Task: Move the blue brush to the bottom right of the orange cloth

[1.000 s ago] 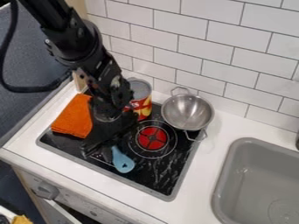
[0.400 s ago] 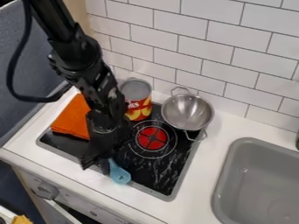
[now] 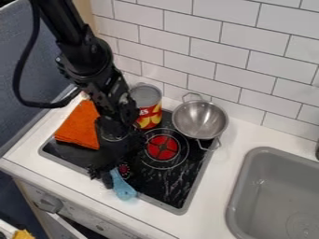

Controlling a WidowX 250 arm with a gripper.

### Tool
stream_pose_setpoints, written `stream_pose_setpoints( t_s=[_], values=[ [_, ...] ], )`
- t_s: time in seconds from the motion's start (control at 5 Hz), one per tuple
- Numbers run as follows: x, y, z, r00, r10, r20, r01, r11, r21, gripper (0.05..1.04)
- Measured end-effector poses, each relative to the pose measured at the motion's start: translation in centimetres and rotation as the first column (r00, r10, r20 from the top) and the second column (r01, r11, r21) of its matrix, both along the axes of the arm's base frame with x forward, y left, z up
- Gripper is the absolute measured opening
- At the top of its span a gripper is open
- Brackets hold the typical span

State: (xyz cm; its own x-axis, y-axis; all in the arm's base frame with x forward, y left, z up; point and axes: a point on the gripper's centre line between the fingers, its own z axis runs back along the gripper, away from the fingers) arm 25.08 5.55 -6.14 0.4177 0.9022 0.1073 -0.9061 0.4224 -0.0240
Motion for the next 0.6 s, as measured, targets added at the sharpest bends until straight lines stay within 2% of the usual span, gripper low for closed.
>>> stream_pose_setpoints(
  t_s=[0.2, 0.4, 0.6],
  values=[
    [-0.1, -0.1, 0.0, 1.0, -0.02, -0.012, 0.02, 1.0, 0.002, 1.009],
    [0.3, -0.8, 1.0, 0.999, -0.051, 0.005, 0.051, 0.999, 0.017, 1.004],
    [1.4, -1.2, 2.9, 0.996, -0.059, 0.071, 0.058, 0.998, 0.016, 1.0]
  ],
)
